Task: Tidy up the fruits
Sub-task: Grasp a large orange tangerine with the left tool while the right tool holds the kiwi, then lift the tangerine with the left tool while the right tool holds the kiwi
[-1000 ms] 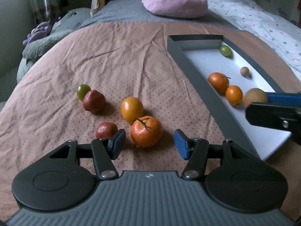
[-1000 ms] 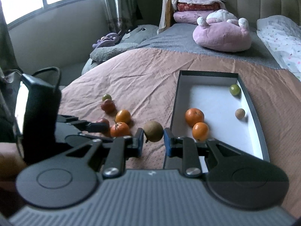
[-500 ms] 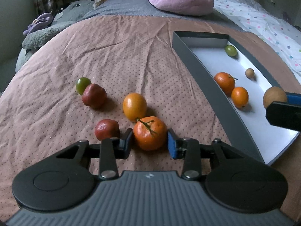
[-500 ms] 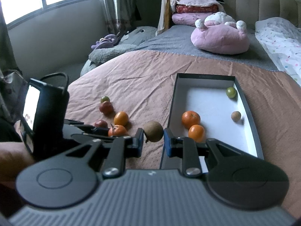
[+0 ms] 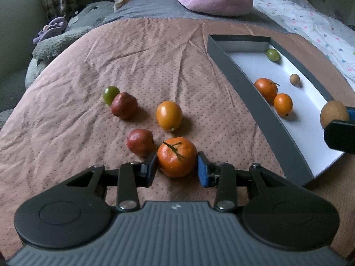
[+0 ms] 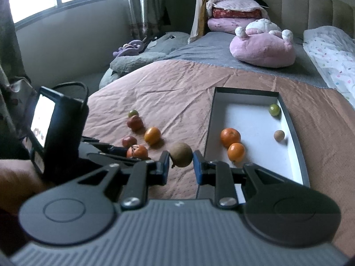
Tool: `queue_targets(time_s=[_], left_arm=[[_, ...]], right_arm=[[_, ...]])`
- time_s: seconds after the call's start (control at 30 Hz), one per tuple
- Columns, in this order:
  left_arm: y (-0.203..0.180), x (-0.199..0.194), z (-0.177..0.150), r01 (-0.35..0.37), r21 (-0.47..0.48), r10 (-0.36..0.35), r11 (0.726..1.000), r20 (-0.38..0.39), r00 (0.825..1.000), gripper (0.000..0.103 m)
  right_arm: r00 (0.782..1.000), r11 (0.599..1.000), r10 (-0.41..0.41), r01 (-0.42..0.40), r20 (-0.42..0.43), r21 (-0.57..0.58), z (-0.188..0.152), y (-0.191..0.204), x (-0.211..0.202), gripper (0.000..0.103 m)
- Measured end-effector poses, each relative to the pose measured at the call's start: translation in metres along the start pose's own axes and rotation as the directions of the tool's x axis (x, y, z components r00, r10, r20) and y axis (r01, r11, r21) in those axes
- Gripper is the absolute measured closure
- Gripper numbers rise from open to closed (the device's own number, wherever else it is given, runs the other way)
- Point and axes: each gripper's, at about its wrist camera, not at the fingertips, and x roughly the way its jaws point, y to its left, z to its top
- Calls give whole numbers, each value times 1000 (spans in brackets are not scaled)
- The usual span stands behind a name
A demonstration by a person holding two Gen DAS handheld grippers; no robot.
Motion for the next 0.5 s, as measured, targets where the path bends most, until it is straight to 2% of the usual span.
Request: queue_targets(time_s=[0.5], left_arm=[[11,-39,-1,-39,-16,40,999,92,995,60]], right_arm=[[1000,999,13,-13,7,-46,4,24,-13,77]])
